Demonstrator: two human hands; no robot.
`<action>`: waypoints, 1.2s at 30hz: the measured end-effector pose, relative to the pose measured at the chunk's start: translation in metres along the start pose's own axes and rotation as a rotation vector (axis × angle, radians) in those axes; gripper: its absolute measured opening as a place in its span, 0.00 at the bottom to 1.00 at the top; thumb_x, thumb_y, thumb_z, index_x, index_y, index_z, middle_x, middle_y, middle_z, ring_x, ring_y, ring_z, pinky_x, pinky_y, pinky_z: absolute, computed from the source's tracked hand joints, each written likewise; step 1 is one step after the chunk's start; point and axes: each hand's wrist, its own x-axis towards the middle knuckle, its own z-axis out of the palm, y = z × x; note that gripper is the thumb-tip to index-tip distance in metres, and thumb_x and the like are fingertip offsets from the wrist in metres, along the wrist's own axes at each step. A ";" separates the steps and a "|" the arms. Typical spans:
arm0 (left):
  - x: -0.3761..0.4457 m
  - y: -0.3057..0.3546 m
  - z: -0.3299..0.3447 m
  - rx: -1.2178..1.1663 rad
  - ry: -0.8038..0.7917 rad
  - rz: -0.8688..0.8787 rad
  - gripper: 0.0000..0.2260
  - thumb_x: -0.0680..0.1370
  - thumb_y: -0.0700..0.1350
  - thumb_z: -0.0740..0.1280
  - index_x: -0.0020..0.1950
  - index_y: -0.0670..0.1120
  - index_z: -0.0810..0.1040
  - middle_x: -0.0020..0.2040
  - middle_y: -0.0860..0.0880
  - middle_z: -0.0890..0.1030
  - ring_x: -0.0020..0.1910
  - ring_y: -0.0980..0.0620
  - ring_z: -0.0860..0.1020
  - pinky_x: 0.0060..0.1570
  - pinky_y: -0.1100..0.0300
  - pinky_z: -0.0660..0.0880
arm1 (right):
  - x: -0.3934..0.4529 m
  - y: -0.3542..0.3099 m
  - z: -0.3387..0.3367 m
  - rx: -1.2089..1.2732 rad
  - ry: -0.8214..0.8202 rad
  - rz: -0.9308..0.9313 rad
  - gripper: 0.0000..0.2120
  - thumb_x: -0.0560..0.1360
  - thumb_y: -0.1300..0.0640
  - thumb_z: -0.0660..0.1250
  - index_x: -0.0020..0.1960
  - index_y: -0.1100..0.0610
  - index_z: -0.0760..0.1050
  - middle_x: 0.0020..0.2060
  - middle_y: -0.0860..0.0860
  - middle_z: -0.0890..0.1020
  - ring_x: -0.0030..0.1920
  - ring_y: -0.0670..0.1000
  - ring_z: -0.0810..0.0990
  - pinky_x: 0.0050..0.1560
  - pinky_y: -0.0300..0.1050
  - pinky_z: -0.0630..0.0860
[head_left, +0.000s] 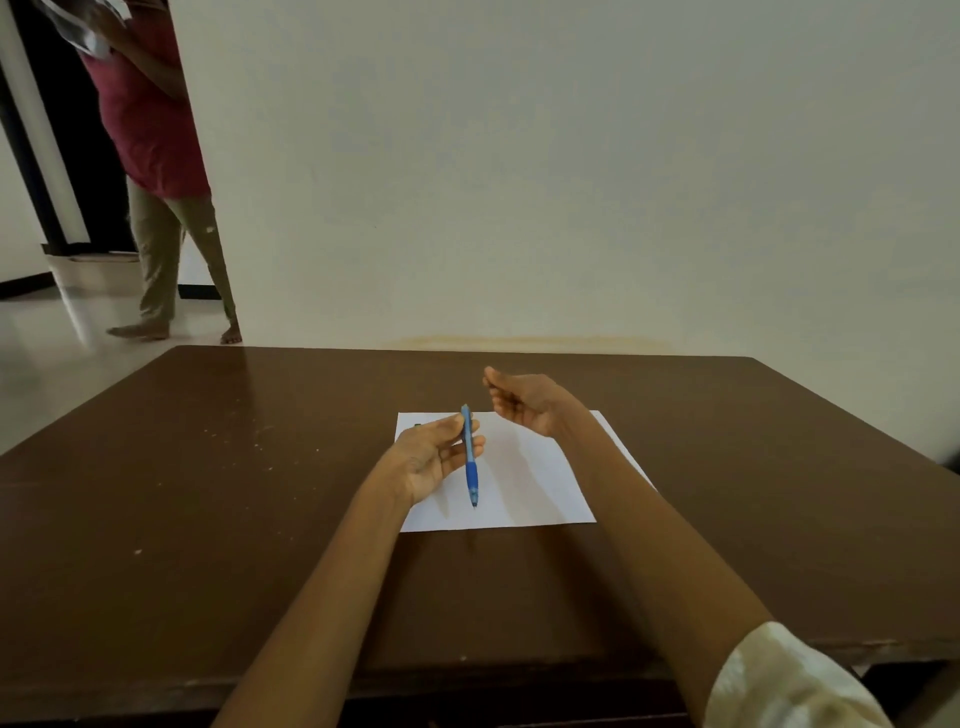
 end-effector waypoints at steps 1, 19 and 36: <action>0.001 0.000 -0.001 -0.014 0.013 0.010 0.07 0.78 0.39 0.63 0.51 0.38 0.78 0.44 0.43 0.82 0.37 0.49 0.83 0.36 0.59 0.81 | 0.003 0.005 0.002 -0.096 0.039 -0.050 0.09 0.73 0.55 0.70 0.45 0.61 0.80 0.34 0.51 0.79 0.35 0.46 0.75 0.39 0.36 0.77; 0.005 0.004 -0.009 -0.103 0.002 0.094 0.06 0.78 0.39 0.63 0.48 0.40 0.78 0.44 0.43 0.82 0.35 0.50 0.83 0.34 0.61 0.81 | 0.020 0.030 0.013 -0.989 0.140 -0.391 0.11 0.74 0.57 0.69 0.53 0.62 0.82 0.52 0.57 0.84 0.50 0.53 0.81 0.51 0.39 0.72; -0.001 0.001 -0.002 -0.007 -0.100 0.005 0.06 0.77 0.40 0.64 0.47 0.39 0.79 0.36 0.45 0.85 0.34 0.50 0.84 0.33 0.60 0.81 | -0.016 0.015 0.008 -0.171 -0.188 -0.089 0.08 0.77 0.58 0.64 0.46 0.61 0.80 0.40 0.54 0.80 0.40 0.48 0.78 0.45 0.39 0.78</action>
